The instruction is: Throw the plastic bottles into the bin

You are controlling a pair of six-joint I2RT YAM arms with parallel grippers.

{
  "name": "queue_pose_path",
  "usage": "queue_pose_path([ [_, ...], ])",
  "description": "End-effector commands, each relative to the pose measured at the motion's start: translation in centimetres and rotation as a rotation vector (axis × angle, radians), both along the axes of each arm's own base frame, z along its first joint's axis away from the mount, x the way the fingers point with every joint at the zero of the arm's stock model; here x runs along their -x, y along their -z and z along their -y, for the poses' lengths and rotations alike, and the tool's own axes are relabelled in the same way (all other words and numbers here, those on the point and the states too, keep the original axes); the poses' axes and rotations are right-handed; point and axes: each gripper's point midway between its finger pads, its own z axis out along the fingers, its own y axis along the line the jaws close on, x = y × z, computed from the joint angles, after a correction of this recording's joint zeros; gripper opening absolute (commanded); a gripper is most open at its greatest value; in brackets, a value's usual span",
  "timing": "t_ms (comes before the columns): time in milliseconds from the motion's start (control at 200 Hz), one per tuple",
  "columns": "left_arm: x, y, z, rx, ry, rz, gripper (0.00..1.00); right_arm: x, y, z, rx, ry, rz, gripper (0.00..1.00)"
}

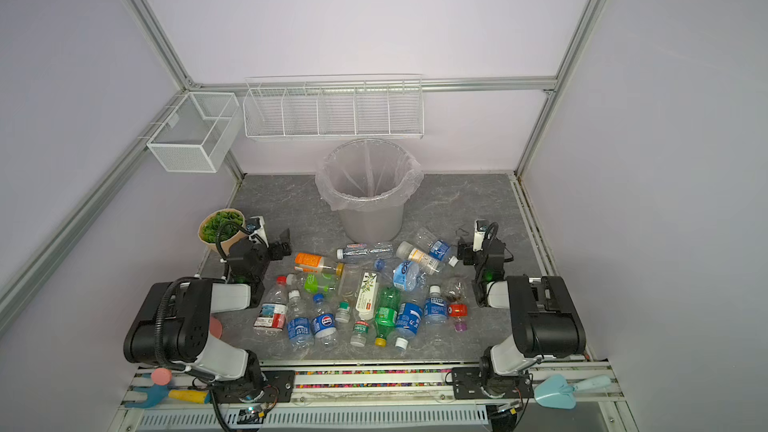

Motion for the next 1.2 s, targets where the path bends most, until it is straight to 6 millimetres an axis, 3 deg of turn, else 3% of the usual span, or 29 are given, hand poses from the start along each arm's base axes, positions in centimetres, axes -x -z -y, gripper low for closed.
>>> queue_pose_path([
  [0, -0.1, 0.0, -0.3, 0.001, -0.011, 0.003, 0.99, -0.4, -1.0, -0.1, -0.005, -0.011, 0.027, 0.89],
  [80, -0.1, 0.1, -0.4, 0.003, -0.014, -0.001, 0.99, -0.4, -1.1, -0.1, -0.005, -0.012, 0.029, 0.89],
  [170, -0.1, 0.2, -1.9, 0.013, -0.111, -0.006, 0.99, -0.4, -1.1, -0.1, -0.004, -0.012, 0.029, 0.89],
  [1195, -0.1, 0.1, -2.0, 0.011, -0.114, -0.004, 0.99, -0.4, -1.1, -0.1, -0.004, -0.011, 0.028, 0.89],
])
